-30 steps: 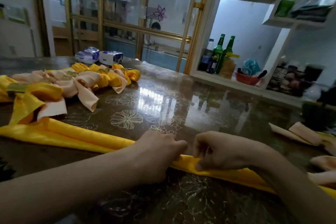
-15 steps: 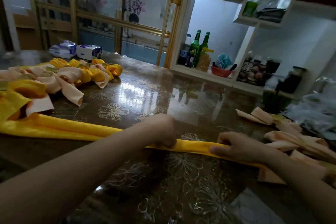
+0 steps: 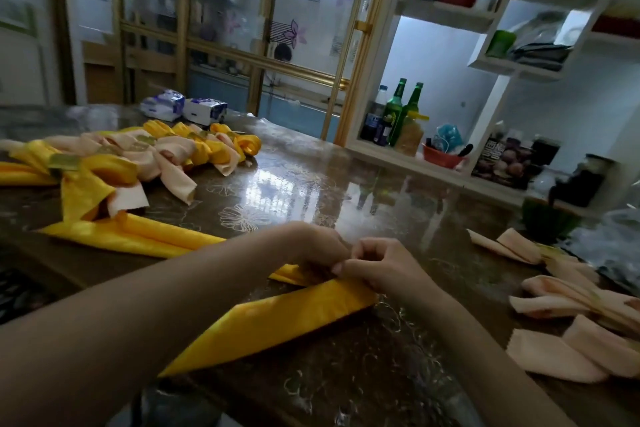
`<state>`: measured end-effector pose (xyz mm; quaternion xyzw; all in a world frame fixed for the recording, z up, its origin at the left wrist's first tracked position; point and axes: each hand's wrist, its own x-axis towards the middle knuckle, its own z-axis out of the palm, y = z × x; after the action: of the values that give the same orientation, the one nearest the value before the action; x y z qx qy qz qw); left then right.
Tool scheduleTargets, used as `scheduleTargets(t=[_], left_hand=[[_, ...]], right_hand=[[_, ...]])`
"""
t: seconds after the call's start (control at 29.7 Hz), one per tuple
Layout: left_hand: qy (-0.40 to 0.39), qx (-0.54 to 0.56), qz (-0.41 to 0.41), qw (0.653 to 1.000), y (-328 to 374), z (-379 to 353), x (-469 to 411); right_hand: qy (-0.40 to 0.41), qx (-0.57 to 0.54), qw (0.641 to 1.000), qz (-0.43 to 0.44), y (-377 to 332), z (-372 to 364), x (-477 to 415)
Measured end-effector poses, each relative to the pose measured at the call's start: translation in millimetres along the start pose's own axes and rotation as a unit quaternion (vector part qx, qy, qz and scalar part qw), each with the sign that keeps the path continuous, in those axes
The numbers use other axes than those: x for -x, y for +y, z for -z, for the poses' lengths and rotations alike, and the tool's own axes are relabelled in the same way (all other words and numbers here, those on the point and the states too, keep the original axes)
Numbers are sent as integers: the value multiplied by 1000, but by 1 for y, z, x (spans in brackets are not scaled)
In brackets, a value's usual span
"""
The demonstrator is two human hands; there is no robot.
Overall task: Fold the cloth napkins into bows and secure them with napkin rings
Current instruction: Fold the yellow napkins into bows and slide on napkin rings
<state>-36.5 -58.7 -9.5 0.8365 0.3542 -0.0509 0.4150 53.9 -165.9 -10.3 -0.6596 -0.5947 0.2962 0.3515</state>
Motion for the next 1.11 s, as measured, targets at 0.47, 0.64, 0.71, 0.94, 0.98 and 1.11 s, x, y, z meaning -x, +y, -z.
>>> scheduleTargets(t=[0.47,0.64,0.71,0.94,0.98,1.11], left_hand=[[167,-179,-17,969,-72,42,43],[117,-218,-9,969,-61,35,31],[123,-245,-6,962,-53,30,20],[214,-393,29,894,-39,26,14],[203,-402,46,892,-38,26,16],[100,-371,112,917,-30,42,20]], right_hand=[[41,260,963,59,23,-7,-19],[82,338,936,43,27,-12,-18],[109,348,931,29,32,-10,-19],[133,345,928,50,35,-12,-18],[134,346,928,39,35,-13,-21],[131,382,914,30,29,-15,-20]])
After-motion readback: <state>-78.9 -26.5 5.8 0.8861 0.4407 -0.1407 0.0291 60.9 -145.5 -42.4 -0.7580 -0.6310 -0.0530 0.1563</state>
